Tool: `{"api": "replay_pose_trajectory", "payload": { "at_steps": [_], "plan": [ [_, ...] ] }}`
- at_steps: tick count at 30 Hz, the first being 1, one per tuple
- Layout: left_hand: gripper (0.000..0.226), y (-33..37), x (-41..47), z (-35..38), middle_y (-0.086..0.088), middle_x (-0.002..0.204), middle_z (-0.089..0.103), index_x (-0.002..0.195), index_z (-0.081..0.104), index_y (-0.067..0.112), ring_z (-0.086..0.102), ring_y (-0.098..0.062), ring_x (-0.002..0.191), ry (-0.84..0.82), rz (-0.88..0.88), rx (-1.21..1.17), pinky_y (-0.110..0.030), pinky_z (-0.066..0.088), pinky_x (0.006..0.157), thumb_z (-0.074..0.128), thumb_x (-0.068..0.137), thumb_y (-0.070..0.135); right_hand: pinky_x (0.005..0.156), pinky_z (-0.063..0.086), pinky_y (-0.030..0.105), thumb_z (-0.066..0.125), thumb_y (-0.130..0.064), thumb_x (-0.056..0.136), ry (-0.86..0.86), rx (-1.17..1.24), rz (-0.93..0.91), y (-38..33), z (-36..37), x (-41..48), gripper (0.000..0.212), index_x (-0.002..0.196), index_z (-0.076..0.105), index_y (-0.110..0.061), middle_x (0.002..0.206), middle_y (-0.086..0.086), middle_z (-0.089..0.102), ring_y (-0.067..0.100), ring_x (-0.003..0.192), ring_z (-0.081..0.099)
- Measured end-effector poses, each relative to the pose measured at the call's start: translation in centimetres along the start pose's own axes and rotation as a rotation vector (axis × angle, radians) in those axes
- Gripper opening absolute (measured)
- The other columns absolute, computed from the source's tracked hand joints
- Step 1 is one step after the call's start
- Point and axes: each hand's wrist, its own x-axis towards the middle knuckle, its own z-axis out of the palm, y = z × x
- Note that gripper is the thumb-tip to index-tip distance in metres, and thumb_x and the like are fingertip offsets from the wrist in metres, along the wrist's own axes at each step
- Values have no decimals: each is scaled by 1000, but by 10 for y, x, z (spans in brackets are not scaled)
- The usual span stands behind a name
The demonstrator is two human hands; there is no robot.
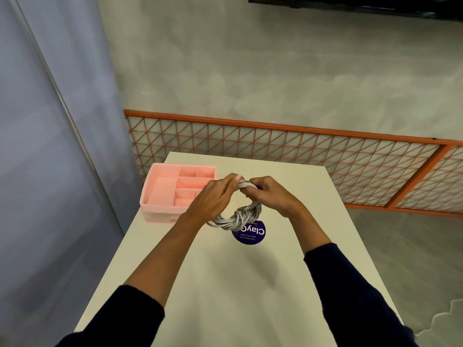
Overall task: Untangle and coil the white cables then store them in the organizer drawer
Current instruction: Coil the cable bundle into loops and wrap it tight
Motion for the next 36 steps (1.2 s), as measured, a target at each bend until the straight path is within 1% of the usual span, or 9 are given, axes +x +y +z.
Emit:
{"api": "replay_pose_trajectory", "payload": {
  "at_steps": [4,7,10,15,19,21,25,31,36],
  "plan": [
    [47,5,0,0,6,80,61,120,57,21,54,-1,70,-70,6,17,-25,41,69,22,102,45,67,36,27,57,-18,82,42,178,207,-4,2,3,35,50,44,-16,54,-2,42,12,56,43],
    [48,3,-1,-1,6,80,58,125,54,20,54,-1,71,-91,-1,26,-27,40,71,23,101,46,67,39,26,59,-18,80,39,140,219,-8,0,2,33,48,51,-14,55,0,52,13,61,45],
    [50,0,-1,-1,-2,103,66,129,51,20,58,-5,83,-112,14,22,-18,43,75,25,98,50,71,43,25,61,-19,84,0,83,179,-9,-6,0,35,50,55,-15,54,-1,56,9,59,53],
    [37,7,-4,3,21,76,50,128,52,14,52,19,74,-114,-3,-25,-1,36,67,34,103,34,61,38,25,58,-22,87,14,80,203,-9,-4,3,36,52,50,-15,54,1,48,12,55,46],
    [44,3,-4,4,5,104,62,130,47,20,59,-1,91,-143,-48,-69,-9,39,77,40,97,47,53,43,23,60,-13,85,77,246,345,-6,2,4,23,62,57,-10,63,6,56,15,57,54],
    [62,-4,-8,9,4,120,57,136,39,25,57,-11,98,-175,-91,-107,-22,44,80,56,85,55,51,48,23,63,-6,87,53,317,391,-5,2,4,11,76,60,-6,70,8,63,16,60,61],
    [109,-13,-16,21,8,130,49,140,29,28,51,-9,113,-210,-81,-147,-23,48,91,91,52,46,62,56,28,63,1,87,46,407,392,3,6,6,8,83,58,-4,80,14,68,21,69,67],
    [111,-19,-17,23,9,123,55,132,31,31,54,-11,112,-187,-80,-117,-27,49,92,94,42,48,57,49,24,60,-6,89,82,279,310,10,18,4,10,81,54,-9,68,5,61,13,59,56],
    [106,-17,-17,24,8,119,59,128,33,32,59,-14,107,-201,-80,-100,-34,54,89,92,43,51,59,48,30,62,-15,81,123,163,298,7,17,5,12,74,54,-12,65,6,60,22,61,57]
  ]
}}
